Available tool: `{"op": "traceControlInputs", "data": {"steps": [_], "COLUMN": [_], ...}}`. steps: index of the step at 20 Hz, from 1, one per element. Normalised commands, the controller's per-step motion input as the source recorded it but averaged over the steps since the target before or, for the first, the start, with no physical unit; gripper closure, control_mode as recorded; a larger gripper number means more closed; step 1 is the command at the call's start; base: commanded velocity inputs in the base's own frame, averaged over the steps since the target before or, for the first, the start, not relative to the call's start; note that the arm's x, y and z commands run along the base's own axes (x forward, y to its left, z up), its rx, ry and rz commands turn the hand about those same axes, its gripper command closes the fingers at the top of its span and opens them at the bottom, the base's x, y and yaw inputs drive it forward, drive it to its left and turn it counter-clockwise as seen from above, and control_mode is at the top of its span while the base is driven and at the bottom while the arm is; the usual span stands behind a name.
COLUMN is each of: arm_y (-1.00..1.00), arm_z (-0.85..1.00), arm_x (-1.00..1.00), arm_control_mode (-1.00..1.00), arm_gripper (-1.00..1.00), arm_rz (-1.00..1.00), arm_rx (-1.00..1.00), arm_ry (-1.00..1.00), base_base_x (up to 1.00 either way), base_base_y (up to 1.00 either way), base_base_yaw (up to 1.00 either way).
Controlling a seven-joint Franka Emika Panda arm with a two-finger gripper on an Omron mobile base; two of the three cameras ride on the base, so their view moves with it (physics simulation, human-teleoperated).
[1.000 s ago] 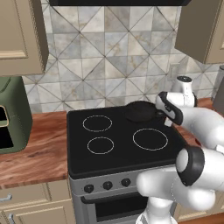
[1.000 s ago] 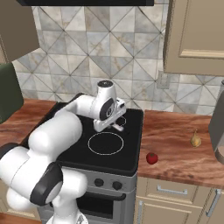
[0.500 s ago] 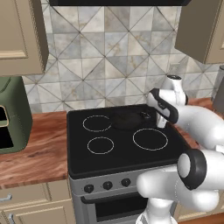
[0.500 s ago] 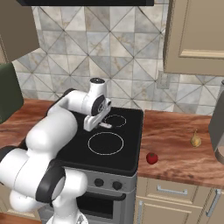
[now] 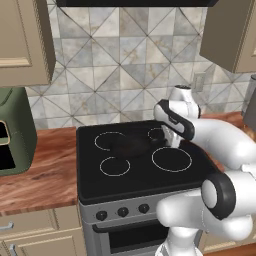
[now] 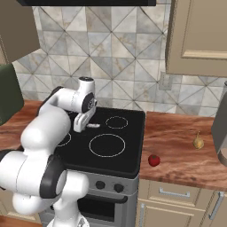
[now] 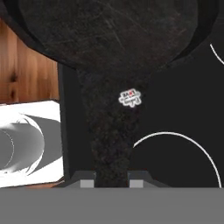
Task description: Place the pan on the front left burner on the stove. Then place the tomato and the onion in the pan and turn on the front left burner.
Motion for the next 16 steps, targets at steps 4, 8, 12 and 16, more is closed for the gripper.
{"op": "traceControlInputs", "data": {"steps": [4, 8, 12, 16], "arm_y": [0.27, 0.2, 0.16, 0.16], "arm_z": [-0.19, -0.4, -0.35, -0.21], "arm_x": [-0.03, 0.0, 0.0, 0.0], "arm_control_mode": [-1.0, -1.0, -1.0, -1.0], "arm_gripper": [1.0, 1.0, 1.0, 1.0], "arm_rz": [0.16, 0.1, 0.08, 0.06], "arm_rx": [0.0, 0.0, 0.0, 0.0], "arm_ry": [0.0, 0.0, 0.0, 0.0], "base_base_x": [0.0, 0.0, 0.0, 0.0], "base_base_y": [0.0, 0.0, 0.0, 0.0], "base_base_yaw": [0.0, 0.0, 0.0, 0.0]}}
